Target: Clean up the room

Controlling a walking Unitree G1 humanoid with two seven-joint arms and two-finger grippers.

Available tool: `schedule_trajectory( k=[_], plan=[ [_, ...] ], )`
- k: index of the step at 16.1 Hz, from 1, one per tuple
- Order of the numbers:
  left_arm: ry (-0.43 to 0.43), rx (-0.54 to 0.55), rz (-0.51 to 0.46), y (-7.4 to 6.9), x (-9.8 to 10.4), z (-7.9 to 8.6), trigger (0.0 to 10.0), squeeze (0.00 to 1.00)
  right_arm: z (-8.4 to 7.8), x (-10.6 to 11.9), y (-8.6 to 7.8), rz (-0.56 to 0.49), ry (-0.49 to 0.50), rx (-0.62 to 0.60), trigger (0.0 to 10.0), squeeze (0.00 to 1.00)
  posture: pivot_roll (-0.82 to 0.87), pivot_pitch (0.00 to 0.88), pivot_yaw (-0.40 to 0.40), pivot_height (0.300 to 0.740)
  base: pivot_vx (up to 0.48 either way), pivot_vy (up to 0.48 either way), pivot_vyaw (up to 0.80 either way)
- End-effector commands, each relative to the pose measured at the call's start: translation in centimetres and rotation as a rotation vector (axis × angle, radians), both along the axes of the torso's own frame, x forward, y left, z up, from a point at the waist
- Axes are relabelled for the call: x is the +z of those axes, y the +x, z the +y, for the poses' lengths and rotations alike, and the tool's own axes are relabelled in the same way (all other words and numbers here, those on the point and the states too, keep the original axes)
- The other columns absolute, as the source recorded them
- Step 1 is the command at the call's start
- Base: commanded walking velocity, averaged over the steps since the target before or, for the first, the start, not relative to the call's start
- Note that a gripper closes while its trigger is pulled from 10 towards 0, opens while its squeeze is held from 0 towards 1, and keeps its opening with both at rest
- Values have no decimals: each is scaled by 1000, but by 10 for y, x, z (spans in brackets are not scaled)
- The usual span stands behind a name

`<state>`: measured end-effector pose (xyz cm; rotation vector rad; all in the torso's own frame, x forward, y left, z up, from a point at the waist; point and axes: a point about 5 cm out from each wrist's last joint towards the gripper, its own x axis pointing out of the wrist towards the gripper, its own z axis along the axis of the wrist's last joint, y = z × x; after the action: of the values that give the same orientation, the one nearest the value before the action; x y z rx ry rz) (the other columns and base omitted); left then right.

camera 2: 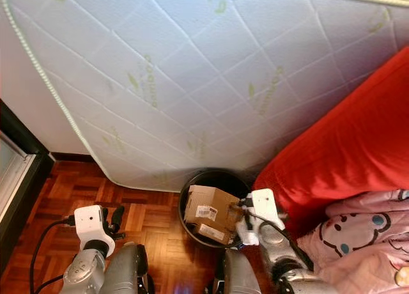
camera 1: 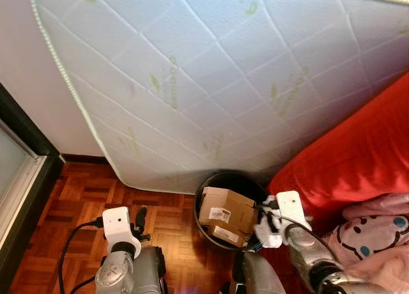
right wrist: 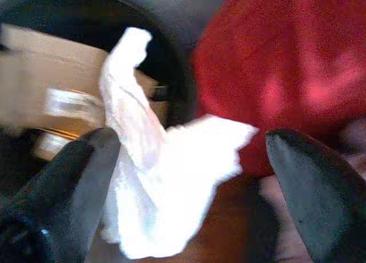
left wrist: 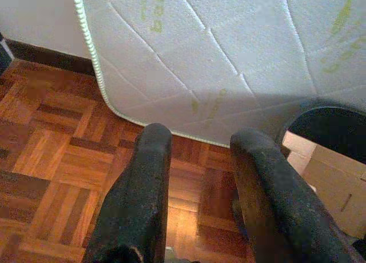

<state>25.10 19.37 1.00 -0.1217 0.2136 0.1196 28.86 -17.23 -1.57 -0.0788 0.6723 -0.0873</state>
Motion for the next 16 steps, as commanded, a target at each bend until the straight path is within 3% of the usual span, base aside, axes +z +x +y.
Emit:
schedule_trajectory(
  k=[1,4,6,7,9,10,11,13,14,16],
  plan=[
    [-11,-2,27,-4,-5,-1,10000,0,-4,8,7,-60,32,-47,10000,0,124,188,-112,625,0,0,0],
    [-10,-2,27,-4,-5,-1,10000,0,-4,34,28,-233,-92,-18,10000,0,122,187,-114,625,0,0,0],
    [-11,-1,25,-4,-5,-2,10000,0,-4,29,24,-200,-195,33,10000,0,125,188,-117,625,0,0,0],
    [-13,0,25,-4,-5,-2,10000,0,-9,8,6,-46,-239,62,10000,0,127,188,-117,625,0,0,0],
    [-13,0,28,-5,-5,-2,10000,0,-8,-13,-15,100,-174,54,10000,0,123,188,-118,625,0,0,0],
    [-13,-1,28,-5,-5,-2,10000,0,-7,-15,-17,102,-148,51,10000,0,127,192,-116,625,0,0,0],
    [-14,-1,28,-5,-5,-2,10000,0,-3,-10,-12,43,-107,30,10000,0,125,193,-114,625,0,0,0],
    [-11,-4,28,-5,-5,-1,10000,0,9,22,19,-178,8,4,10000,0,120,192,-112,625,0,0,0],
    [-11,-4,28,-5,-5,-1,10000,0,11,31,27,-224,47,-7,10000,0,123,190,-113,625,0,0,0],
    [-11,-4,26,-4,-5,-1,10000,0,9,32,29,-213,23,-4,10000,0,125,188,-114,625,0,0,0]
  ],
)
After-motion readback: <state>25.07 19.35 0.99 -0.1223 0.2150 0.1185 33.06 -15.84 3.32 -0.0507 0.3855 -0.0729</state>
